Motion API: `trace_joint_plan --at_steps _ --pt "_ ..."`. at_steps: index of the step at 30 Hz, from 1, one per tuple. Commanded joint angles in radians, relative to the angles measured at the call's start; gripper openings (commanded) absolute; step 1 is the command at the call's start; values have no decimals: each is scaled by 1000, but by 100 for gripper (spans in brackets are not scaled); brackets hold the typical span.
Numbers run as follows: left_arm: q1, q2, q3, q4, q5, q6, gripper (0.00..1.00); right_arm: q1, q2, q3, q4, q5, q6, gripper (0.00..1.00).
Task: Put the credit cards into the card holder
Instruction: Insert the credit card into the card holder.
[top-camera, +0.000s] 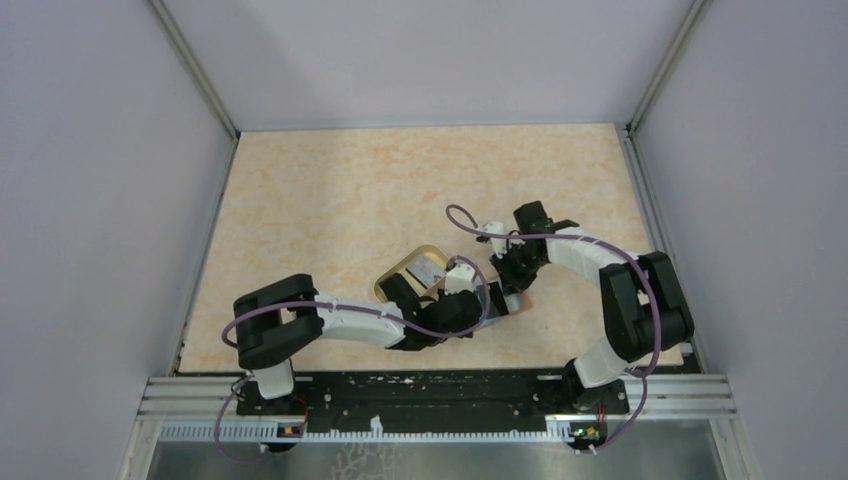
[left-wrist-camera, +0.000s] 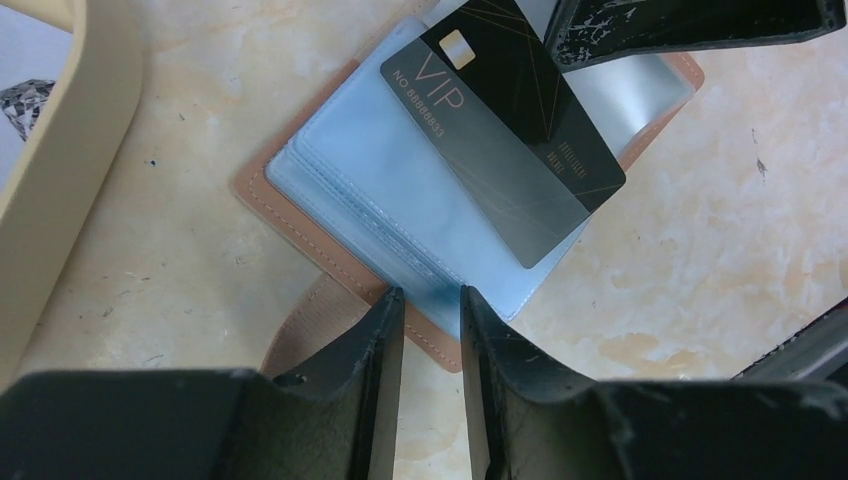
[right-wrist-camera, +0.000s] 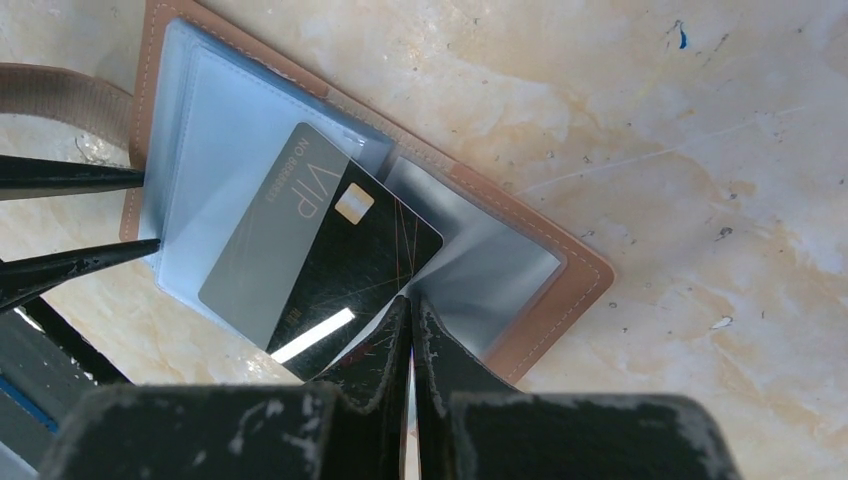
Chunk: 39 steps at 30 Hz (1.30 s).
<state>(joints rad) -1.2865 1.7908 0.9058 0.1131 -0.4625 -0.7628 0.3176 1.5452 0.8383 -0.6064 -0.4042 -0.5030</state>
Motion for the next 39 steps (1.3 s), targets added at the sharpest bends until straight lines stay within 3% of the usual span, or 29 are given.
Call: trace_joint_plan --at_steps 1,15,21,30,39 --pt "18 38 8 -9 54 -22 33 21 10 37 15 -9 21 0" --pt "27 11 -50 88 94 -6 33 110 16 76 -19 -27 63 0" --pt "33 -70 -140 201 123 -3 43 110 20 75 -33 -26 62 0" --pt "35 -238 -354 474 189 14 53 100 -16 82 -65 -46 52 0" --pt "43 -318 -508 774 307 25 57 101 -24 82 -82 -101 -22 0"
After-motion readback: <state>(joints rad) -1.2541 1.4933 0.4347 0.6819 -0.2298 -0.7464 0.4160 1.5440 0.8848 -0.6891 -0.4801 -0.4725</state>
